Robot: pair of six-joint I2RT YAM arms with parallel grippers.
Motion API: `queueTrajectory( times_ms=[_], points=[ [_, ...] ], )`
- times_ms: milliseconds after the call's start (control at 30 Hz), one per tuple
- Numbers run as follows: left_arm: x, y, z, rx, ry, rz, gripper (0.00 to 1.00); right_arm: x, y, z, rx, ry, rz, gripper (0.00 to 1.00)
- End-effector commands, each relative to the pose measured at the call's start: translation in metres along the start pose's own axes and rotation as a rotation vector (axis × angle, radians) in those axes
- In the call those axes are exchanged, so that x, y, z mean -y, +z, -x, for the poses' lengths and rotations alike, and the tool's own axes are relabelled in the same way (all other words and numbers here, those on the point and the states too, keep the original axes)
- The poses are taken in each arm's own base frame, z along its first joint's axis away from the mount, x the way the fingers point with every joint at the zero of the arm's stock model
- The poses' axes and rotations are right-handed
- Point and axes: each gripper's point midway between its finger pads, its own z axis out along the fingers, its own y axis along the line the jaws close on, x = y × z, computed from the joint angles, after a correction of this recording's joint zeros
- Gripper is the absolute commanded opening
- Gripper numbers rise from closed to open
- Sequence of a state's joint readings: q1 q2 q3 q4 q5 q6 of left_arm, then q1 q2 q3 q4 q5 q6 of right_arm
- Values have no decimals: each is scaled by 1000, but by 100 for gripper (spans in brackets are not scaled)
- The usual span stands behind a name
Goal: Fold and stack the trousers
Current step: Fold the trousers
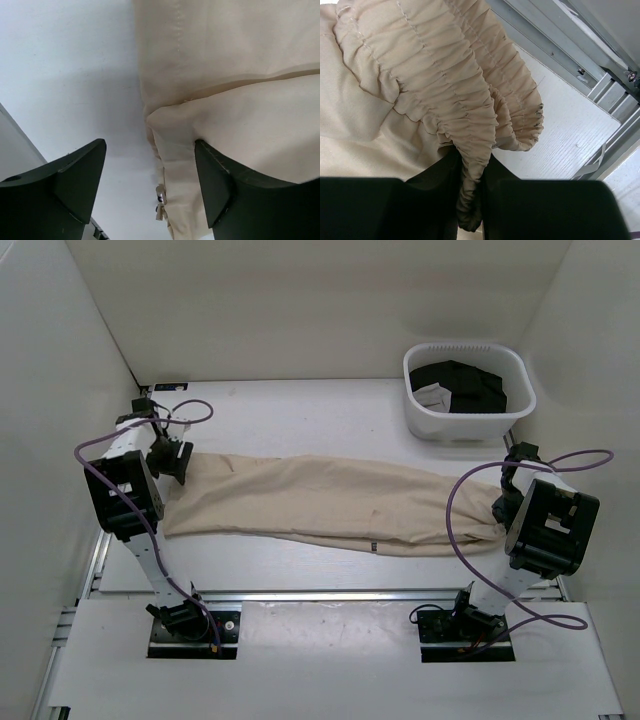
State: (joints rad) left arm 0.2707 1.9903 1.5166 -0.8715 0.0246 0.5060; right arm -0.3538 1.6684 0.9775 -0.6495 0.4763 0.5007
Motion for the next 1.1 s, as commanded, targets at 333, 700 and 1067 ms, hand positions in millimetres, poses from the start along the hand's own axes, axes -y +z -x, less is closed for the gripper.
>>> queueTrajectory(
  times_ms=[333,700,1067],
  points=[
    [20,6,16,19,-33,-113,15,23,1,-22,-65,-82,-89,0],
    [-7,-46,55,199,-41,50,15,25,1,-21,-60,-83,-98,0],
    [-10,-6,63,137,-50,89,15,26,1,-21,-61,-103,-97,0]
  ],
)
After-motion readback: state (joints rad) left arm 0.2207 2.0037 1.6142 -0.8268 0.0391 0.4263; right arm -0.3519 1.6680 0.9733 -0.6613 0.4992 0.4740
